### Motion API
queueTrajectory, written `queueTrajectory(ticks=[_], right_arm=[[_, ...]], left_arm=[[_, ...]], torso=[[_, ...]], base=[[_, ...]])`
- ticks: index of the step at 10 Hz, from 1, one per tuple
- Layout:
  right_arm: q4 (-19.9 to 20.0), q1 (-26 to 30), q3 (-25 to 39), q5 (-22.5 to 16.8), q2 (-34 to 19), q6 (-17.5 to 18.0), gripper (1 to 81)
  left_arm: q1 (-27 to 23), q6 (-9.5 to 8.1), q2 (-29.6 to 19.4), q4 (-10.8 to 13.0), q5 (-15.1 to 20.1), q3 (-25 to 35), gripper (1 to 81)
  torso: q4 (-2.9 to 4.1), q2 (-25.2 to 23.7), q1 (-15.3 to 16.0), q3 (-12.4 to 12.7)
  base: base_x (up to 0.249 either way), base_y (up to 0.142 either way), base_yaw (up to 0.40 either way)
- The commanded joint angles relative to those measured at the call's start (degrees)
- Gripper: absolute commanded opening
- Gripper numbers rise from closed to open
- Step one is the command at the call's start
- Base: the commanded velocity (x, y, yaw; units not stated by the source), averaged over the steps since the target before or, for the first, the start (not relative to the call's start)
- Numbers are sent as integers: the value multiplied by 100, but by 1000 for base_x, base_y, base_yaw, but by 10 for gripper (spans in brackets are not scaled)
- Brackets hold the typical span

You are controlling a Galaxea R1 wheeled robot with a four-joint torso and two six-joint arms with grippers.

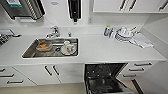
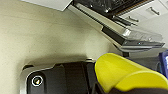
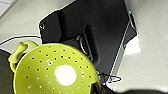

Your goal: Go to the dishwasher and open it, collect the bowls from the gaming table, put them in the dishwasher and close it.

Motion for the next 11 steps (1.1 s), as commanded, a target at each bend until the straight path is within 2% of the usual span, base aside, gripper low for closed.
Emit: queueTrajectory(ticks=[1, 4, 7, 11], right_arm=[[-53, 48, 103, -360, -179, -29, 10], [-71, 58, 85, -299, -109, -29, 10], [-62, 49, 68, -290, -74, -20, 10], [-62, 136, 50, -290, 40, -20, 10]], left_arm=[[-1313, -3, 53, -292, 1114, 135, 10], [-2069, -3, 545, -538, 1369, -67, 10], [-2747, -12, 1404, -766, 1922, -715, 10], [-3265, -38, 2250, -784, 2195, -1174, 10]], torso=[[0, 0, 0, 0], [0, 2, 2, -2], [0, 2, 7, -6], [0, 7, 11, -11]], base=[[0, 0, 0], [0, 0, 0], [0, 0, 0], [0, 0, 0]])
